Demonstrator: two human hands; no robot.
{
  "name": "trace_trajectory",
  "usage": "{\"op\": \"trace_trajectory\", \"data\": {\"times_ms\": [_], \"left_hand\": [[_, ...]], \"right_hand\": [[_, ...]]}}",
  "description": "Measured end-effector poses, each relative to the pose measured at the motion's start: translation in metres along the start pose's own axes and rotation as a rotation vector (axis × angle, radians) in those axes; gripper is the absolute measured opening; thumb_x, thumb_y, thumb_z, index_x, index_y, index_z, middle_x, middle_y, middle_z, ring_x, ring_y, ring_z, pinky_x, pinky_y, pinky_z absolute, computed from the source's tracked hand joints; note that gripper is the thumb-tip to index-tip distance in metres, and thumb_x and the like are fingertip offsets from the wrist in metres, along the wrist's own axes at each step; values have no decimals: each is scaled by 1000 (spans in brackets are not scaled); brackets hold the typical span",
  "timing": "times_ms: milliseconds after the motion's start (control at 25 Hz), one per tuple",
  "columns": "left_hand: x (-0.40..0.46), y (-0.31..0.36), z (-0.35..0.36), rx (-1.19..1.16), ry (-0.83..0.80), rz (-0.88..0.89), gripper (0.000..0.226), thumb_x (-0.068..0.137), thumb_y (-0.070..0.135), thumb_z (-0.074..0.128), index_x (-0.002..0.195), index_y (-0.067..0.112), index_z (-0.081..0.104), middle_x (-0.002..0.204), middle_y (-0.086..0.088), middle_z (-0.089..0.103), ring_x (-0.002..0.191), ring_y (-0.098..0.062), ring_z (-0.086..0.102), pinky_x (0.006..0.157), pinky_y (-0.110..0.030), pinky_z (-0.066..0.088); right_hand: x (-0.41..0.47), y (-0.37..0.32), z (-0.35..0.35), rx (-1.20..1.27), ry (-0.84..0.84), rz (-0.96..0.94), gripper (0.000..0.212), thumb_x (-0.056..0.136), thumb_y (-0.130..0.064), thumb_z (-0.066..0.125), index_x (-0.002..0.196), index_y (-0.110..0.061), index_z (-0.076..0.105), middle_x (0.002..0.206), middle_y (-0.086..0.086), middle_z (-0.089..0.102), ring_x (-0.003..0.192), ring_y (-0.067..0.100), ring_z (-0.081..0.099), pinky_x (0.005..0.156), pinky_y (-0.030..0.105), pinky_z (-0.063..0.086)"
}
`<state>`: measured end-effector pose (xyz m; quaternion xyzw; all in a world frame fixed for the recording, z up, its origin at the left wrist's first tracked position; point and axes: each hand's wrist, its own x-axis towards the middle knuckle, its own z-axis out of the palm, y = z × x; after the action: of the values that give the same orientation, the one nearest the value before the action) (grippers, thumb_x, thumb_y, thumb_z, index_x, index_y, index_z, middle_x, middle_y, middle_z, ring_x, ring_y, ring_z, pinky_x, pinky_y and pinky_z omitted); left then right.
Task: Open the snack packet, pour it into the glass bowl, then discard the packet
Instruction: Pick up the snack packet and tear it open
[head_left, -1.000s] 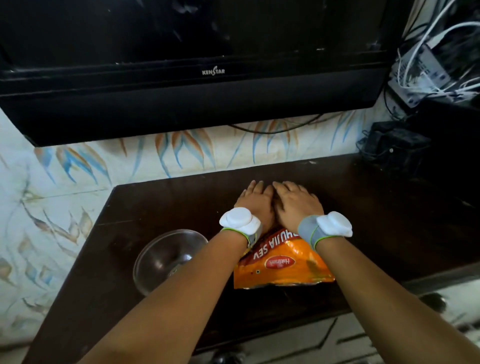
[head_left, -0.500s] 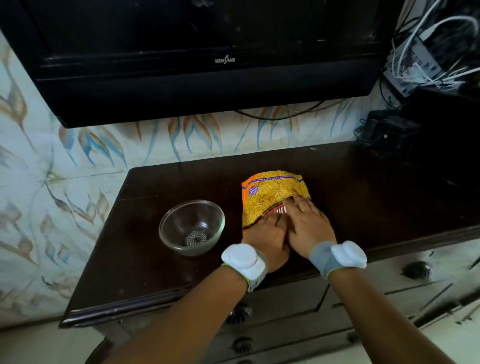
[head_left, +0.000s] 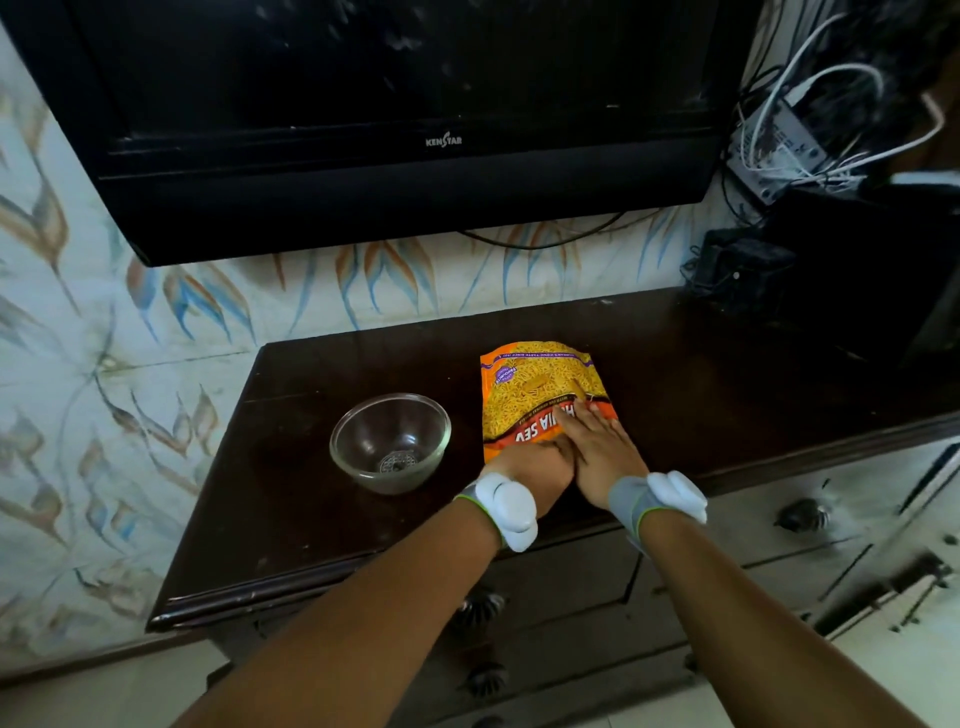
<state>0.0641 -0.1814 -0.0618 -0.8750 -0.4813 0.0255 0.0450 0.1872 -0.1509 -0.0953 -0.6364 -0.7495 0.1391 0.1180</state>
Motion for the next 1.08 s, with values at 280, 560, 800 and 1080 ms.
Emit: {"op": "trace_trajectory", "data": {"times_ms": [280, 560, 800, 1080], "left_hand": [[18, -20, -15, -248, -23, -159, 30, 93, 10, 43, 119, 4, 56, 120, -20, 63, 109, -36, 61, 79, -33, 46], [36, -45, -42, -896, -44, -599, 39, 92, 33, 48, 122, 11, 59, 131, -2, 61, 122, -22, 56, 97, -22, 38], [41, -84, -103, -529, 94, -538, 42, 97, 23, 41, 136, 6, 41, 143, -13, 47, 133, -27, 44, 106, -34, 38], [36, -126, -147, -1265, 474, -652, 39, 97, 11, 38, 132, -5, 43, 137, -22, 52, 122, -33, 55, 61, -20, 46]], "right_hand": [[-3, -21, -8, 74, 203, 159, 35, 95, -25, 40, 124, -22, 60, 142, 8, 52, 141, 23, 35, 122, 46, 0], [19, -80, -40, 507, 595, 359, 65, 88, -13, 52, 148, -27, 30, 160, 9, -26, 147, 33, -22, 120, 51, 11], [49, -121, -89, 497, 524, 297, 40, 94, -23, 44, 130, -37, 54, 164, 5, 3, 150, 32, 2, 120, 57, 6], [67, -179, -139, 486, 586, 33, 31, 94, -13, 49, 120, -17, 65, 130, 15, 59, 115, 36, 57, 93, 34, 46]]}}
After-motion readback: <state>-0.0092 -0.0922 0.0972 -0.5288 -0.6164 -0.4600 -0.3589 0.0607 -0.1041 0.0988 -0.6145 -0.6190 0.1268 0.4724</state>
